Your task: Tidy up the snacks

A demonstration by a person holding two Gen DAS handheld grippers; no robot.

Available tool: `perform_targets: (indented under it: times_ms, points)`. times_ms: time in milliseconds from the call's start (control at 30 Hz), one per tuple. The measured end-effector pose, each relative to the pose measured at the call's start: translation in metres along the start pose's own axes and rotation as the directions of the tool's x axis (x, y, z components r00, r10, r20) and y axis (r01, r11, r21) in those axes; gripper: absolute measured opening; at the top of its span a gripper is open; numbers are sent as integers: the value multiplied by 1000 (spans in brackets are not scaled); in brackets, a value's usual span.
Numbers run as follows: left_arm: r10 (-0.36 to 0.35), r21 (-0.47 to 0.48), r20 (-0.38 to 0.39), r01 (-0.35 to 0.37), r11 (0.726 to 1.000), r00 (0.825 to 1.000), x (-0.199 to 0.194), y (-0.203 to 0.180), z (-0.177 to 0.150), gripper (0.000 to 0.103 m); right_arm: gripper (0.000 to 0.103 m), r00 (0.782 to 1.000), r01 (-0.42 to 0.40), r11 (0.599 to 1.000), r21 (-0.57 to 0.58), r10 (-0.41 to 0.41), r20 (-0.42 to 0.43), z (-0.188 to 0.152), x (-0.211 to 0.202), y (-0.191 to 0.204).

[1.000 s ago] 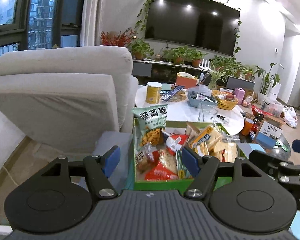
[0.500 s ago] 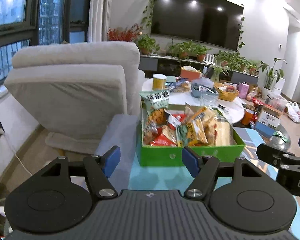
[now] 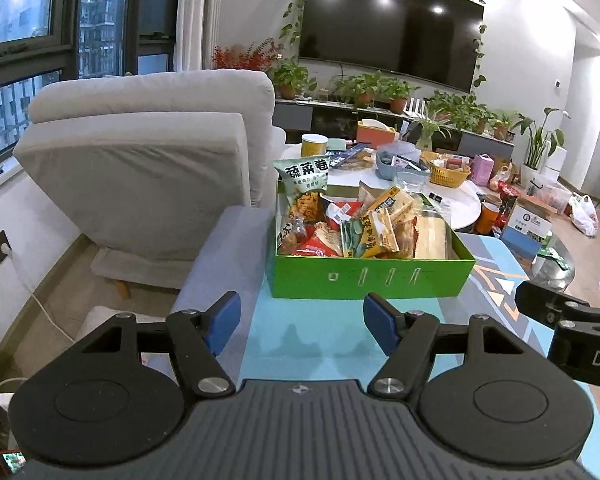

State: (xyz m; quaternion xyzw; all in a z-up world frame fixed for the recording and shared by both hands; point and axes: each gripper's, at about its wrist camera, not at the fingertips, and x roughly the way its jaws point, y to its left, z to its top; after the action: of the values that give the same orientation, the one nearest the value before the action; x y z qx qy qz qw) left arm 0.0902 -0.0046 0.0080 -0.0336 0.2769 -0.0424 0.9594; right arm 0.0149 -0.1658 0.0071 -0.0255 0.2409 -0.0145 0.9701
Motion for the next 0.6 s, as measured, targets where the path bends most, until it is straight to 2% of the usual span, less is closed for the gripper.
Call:
perform_targets:
  times_ms: [500, 600]
  points:
    - [-8, 17, 1, 8, 1000, 1000, -9, -9, -10, 66, 81, 1000, 12, 1000, 25, -11, -11, -17, -7, -5]
    - [-35, 7, -5, 35, 999, 999, -10, -9, -10, 70, 81, 1000, 13, 999, 29, -13, -15, -18, -7, -7]
